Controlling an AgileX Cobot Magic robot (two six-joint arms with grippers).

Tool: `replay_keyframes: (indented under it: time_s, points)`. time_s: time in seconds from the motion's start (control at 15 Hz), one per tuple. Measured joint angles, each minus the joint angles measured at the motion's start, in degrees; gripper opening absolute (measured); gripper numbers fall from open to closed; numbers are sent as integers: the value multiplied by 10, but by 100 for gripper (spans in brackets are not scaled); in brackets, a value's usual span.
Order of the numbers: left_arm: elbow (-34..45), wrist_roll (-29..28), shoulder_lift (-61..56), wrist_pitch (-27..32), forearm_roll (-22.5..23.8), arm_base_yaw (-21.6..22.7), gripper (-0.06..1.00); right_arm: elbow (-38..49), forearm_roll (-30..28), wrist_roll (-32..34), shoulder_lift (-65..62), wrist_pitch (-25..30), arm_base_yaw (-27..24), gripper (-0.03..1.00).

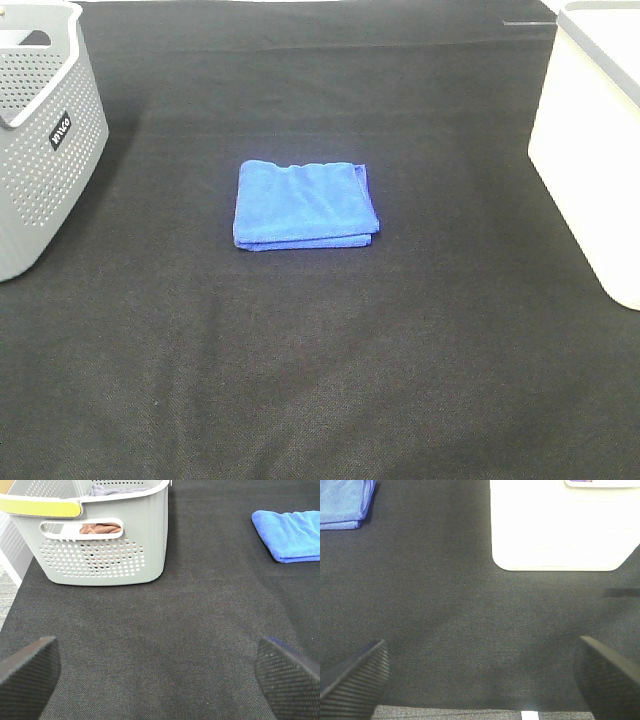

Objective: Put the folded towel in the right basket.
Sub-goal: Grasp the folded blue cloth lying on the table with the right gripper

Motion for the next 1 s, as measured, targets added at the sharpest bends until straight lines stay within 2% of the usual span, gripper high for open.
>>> replay_keyframes:
  time_s: [0.8,1.0]
  points:
    - [0,0,0,0,0,0,99,0,0,0,5,0,0,96]
    - [0,0,0,0,0,0,99,-57,6,11,131,4,0,96]
